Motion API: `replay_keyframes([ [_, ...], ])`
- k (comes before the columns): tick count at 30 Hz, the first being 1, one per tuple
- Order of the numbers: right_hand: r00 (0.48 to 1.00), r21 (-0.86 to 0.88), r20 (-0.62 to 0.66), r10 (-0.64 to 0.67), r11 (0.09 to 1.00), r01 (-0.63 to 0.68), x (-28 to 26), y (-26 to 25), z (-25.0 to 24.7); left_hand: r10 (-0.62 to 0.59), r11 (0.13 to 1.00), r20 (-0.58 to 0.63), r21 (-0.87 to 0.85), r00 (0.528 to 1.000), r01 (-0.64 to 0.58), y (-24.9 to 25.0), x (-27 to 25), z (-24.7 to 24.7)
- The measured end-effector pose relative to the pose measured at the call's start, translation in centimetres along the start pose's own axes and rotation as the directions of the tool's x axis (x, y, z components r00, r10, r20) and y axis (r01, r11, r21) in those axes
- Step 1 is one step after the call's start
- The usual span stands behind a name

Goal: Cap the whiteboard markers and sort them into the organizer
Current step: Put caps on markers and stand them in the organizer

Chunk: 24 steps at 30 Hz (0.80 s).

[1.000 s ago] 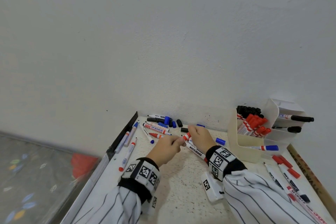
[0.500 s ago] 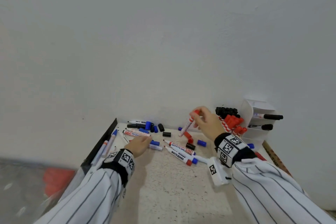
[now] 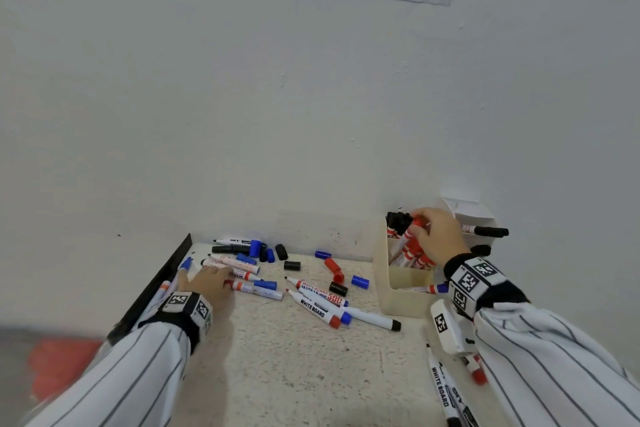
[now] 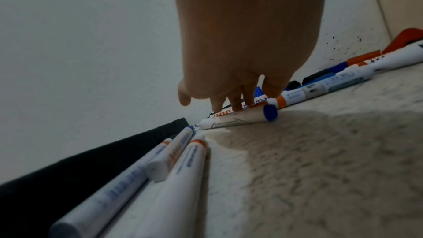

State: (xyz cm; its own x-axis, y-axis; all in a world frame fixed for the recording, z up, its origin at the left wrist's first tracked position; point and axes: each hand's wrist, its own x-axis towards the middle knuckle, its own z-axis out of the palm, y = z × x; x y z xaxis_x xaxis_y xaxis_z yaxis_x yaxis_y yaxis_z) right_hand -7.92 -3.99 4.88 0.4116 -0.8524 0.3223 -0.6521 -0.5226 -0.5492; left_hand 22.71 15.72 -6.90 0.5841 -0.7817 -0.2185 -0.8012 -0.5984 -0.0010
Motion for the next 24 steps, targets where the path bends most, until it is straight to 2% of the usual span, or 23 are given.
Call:
replay_keyframes([
  [3, 0.998, 0.050, 0.031, 0.059, 0.997, -0.060, -0.2, 0.4, 1.0, -0.018, 0.999, -0.061, 0.028, 0.998, 0.020, -0.4, 0.3, 0.1],
  [7, 0.989, -0.107, 0.110, 0.095, 0.991, -0.083, 0.0, 1.3, 2.4, 0.005, 1.000, -0.056, 0.000, 0.998, -0.005, -0.5, 0.7, 0.0],
  [10, 0.993, -0.128, 0.088, 0.079, 0.989, -0.067, 0.2, 1.5, 3.3, 0.014, 0.999, -0.106, 0.041, 0.994, -0.009, -0.2, 0.6, -0.4],
  [12, 0.999, -0.134, 0.040, 0.036, 0.990, -0.030, 0.3, 1.3, 3.8, 0.032, 0.995, -0.114, 0.095, 0.993, -0.021, -0.2, 0.8, -0.5],
  [15, 0.992, -0.083, -0.091, -0.085, 0.994, 0.077, -0.1, 0.3, 4.3, 0.032, 0.997, -0.136, 0.075, 0.990, -0.021, -0.3, 1.4, -0.7],
  [18, 0.970, -0.009, -0.123, -0.212, 0.977, 0.212, -0.6, -1.9, 4.8, 0.036, 0.999, -0.106, 0.041, 0.994, -0.031, -0.1, 1.8, -1.0],
  [21, 0.956, 0.064, -0.024, -0.292, 0.954, 0.293, -0.6, -4.3, 6.2, 0.063, 0.997, -0.092, 0.059, 0.994, -0.058, 0.0, 1.7, -1.1],
  [24, 0.942, 0.128, 0.176, -0.286, 0.955, 0.267, 0.0, -6.3, 8.7, 0.052, 0.998, -0.088, 0.039, 0.995, -0.049, -0.2, 1.9, -0.9],
])
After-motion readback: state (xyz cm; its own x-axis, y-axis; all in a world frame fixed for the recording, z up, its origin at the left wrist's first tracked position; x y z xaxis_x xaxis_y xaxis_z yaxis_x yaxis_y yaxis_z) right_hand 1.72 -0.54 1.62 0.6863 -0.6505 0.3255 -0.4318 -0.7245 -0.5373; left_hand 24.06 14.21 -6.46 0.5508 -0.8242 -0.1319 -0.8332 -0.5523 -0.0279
